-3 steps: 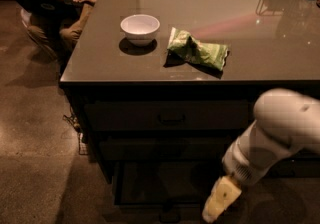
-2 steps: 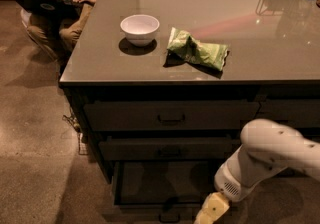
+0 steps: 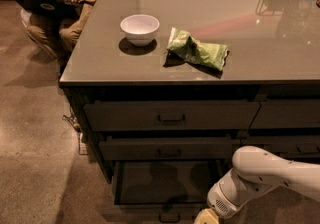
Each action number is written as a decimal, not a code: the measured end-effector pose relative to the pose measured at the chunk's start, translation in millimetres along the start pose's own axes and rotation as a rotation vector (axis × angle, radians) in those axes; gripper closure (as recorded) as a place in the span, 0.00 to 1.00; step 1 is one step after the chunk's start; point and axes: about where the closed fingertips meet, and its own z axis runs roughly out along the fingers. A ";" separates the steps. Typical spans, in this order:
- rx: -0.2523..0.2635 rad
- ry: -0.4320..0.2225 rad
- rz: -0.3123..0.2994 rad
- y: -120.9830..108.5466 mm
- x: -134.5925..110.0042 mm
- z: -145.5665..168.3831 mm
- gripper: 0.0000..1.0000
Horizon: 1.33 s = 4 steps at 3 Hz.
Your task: Close bottom drawer
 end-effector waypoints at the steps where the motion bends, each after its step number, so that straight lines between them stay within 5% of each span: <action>1: -0.013 0.017 0.021 -16.0 3.8 22.4 0.00; 2: -0.022 0.042 0.072 -57.8 11.6 67.1 0.00; 3: -0.052 0.059 0.150 -107.5 31.4 129.3 0.27; 4: -0.075 0.057 0.197 -133.5 44.5 165.8 0.50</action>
Offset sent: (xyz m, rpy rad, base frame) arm 0.0297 -0.0161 -0.1744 -0.0438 0.1536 -0.0803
